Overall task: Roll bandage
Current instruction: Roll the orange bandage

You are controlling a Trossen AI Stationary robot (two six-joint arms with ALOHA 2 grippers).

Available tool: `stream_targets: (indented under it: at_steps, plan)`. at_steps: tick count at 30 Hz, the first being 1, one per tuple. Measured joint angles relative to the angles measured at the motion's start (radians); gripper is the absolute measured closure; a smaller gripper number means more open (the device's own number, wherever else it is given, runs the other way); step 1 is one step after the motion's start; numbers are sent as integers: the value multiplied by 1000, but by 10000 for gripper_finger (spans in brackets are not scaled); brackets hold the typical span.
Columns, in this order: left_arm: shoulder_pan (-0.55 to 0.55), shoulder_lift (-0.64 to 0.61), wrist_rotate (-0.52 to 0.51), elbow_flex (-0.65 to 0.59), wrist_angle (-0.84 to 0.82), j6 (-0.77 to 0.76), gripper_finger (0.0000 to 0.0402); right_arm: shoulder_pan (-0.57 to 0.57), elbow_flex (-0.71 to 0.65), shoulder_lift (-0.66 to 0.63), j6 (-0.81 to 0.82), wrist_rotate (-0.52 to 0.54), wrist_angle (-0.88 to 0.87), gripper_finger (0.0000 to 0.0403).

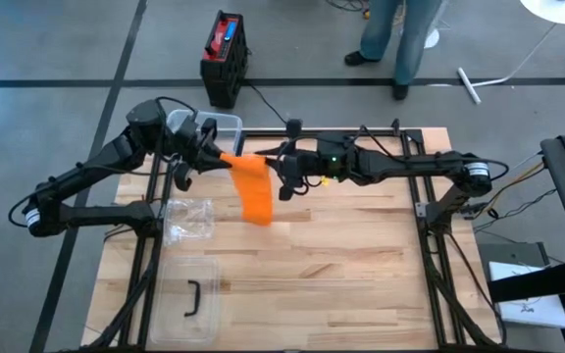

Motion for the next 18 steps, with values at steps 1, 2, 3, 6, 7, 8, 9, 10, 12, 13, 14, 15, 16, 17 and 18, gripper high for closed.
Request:
stream_targets:
  at_steps: [1, 2, 3, 6, 7, 8, 9, 10, 12, 13, 14, 15, 16, 17, 18]
  plan:
    - [0, -1, 2, 0, -11, 7, 362, 0, 0, 1, -13, 14, 4, 344]
    - [0, -2, 10, -1, -26, 14, 362, 0, 0, 2, -27, 22, 8, 365]
    - [-1, -2, 18, -2, -37, 27, 362, 0, 0, 2, -46, 35, 10, 383]
    - [-1, -8, 33, -3, -90, 84, 362, 6, 2, -5, -106, 98, 11, 395]
    - [0, -13, 26, -3, -99, 95, 362, 7, 2, -8, -117, 110, 3, 398]
    - [0, -17, 14, -3, -103, 101, 362, 9, 2, -13, -121, 114, -7, 400]
    - [0, -23, 0, -3, -107, 104, 362, 11, 2, -22, -121, 115, -21, 401]
    - [-1, -26, -17, -3, -111, 107, 362, 13, 2, -32, -116, 116, -38, 401]
    - [-1, -30, -38, -3, -106, 128, 362, 14, 2, -52, -86, 115, -65, 401]
    - [-1, -33, -52, -3, -108, 143, 362, 14, 2, -63, -66, 115, -88, 402]
    - [-1, -35, -66, -3, -112, 156, 362, 14, 2, -71, -51, 115, -114, 402]
    - [-1, -35, -84, -3, -111, 171, 362, 13, 2, -76, -29, 115, -134, 401]
    - [-1, -36, -102, -3, -115, 189, 361, 13, 2, -82, -15, 119, -152, 397]
    - [-1, -38, -112, -3, -122, 208, 361, 13, 2, -94, -8, 125, -182, 390]
    - [-1, -39, -129, -3, -122, 232, 361, 13, 2, -107, 0, 134, -201, 380]
